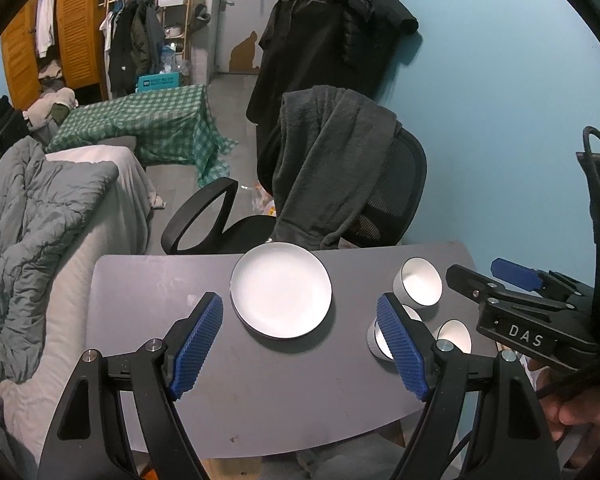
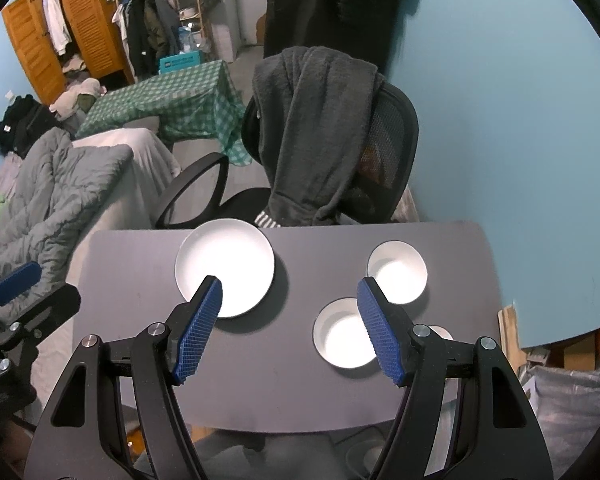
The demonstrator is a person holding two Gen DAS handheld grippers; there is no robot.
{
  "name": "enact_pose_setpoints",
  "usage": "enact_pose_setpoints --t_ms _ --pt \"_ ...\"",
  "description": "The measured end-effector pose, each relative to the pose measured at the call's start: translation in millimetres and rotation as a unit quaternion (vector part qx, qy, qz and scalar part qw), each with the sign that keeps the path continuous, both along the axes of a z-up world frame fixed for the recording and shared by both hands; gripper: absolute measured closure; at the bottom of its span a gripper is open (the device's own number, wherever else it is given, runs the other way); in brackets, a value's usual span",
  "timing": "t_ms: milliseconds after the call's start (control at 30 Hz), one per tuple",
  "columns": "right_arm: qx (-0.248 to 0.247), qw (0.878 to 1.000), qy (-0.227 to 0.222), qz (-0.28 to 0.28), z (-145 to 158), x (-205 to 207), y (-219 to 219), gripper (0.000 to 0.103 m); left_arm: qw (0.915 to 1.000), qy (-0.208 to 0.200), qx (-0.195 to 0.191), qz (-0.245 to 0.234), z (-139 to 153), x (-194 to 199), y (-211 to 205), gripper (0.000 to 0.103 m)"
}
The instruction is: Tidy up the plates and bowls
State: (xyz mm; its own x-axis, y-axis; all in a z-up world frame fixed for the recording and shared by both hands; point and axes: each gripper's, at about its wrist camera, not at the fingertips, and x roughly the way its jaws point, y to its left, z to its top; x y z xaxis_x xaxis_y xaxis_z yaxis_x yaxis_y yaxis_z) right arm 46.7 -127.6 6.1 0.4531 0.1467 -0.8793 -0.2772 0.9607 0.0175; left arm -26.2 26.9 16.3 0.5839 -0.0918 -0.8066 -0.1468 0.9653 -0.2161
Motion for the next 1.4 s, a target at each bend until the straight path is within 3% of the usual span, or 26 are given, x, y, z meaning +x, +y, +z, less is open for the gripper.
enact_pose_setpoints --t_ms 600,1133,1400 --pt "-0.004 1.0 -0.007 -0.01 2.1 -13.3 -6.2 0.033 0.9986 -0.026 -0.011 -0.045 7.3 -11.0 -17.4 0.022" --pt "-0.014 0.996 -0.006 -0.09 7.4 -26.4 -46.6 0.033 0.9929 -0.028 -0.026 -0.112 9.9 12.6 -49.3 0.022" --pt "-0.015 0.991 -0.002 -0.132 9.4 -30.1 -73.9 0.033 0.9855 -0.035 -0.034 -0.162 9.7 24.7 -75.3 0.022"
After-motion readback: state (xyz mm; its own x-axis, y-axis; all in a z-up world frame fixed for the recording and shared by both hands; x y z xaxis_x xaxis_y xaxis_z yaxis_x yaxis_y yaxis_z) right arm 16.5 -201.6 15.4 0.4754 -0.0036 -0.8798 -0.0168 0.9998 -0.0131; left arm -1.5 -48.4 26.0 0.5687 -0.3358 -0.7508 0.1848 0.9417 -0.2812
